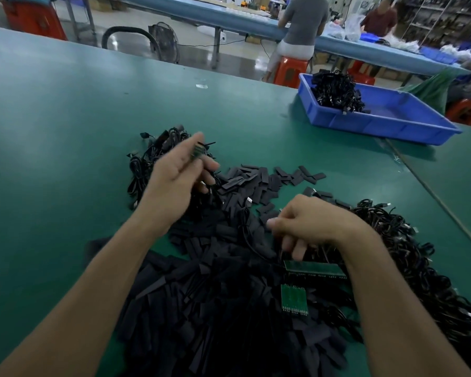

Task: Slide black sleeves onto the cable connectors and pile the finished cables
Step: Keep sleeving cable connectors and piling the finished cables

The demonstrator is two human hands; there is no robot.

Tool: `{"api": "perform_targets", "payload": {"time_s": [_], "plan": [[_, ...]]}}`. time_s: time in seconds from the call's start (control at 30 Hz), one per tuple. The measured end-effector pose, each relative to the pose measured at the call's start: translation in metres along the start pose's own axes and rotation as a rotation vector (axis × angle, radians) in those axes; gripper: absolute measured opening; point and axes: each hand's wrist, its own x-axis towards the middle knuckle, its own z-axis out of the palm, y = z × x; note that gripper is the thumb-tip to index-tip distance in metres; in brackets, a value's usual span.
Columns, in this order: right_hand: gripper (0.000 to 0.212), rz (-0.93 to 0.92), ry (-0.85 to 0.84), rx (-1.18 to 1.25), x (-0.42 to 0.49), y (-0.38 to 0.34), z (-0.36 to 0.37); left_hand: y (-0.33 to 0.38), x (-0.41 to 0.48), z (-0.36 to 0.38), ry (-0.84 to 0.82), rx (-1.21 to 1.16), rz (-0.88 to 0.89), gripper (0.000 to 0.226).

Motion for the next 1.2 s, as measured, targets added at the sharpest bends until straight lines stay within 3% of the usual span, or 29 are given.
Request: {"api": "perform_targets", "payload": {"time_s": [0.07,0.1,0.17,0.27,0.53,0.63,0.73,0.8,0.97,1.2], "plan": [[0.021,-0.011,0.255,-0.125,0.019,0.003,0.009,-0.005,-0.006,0.007,-0.143,0.061,0.000,0.037],[0.030,-0.015,0.328,-0.173,0.027,0.004,0.014,-0.007,-0.008,0.010,-0.188,0.076,-0.010,0.027],[0.041,-0.023,0.322,-0.234,0.038,0.008,0.024,-0.011,-0.011,0.015,-0.229,0.080,-0.036,0.015],[0.041,-0.037,0.271,-0.267,0.048,0.015,0.038,-0.017,-0.013,0.019,-0.196,0.047,-0.069,0.010],[0.018,-0.097,0.547,-0.225,0.046,0.022,0.048,-0.027,-0.016,0.023,-0.179,0.144,-0.145,0.016],[0.006,-0.196,0.646,-0.034,0.042,0.023,0.048,-0.028,-0.018,0.026,-0.221,0.182,-0.130,0.017],[0.017,-0.275,0.607,0.387,0.037,0.021,0.045,-0.032,-0.020,0.028,-0.234,0.227,-0.105,0.022],[0.022,-0.311,0.599,0.539,0.033,0.020,0.046,-0.032,-0.019,0.028,-0.232,0.244,-0.090,0.026],[0.024,-0.368,0.658,0.714,0.030,0.021,0.050,-0.031,-0.017,0.028,-0.233,0.228,-0.084,0.024],[0.022,-0.408,0.607,0.668,0.028,0.021,0.055,-0.032,-0.017,0.027,-0.189,0.208,-0.107,0.012]]}}
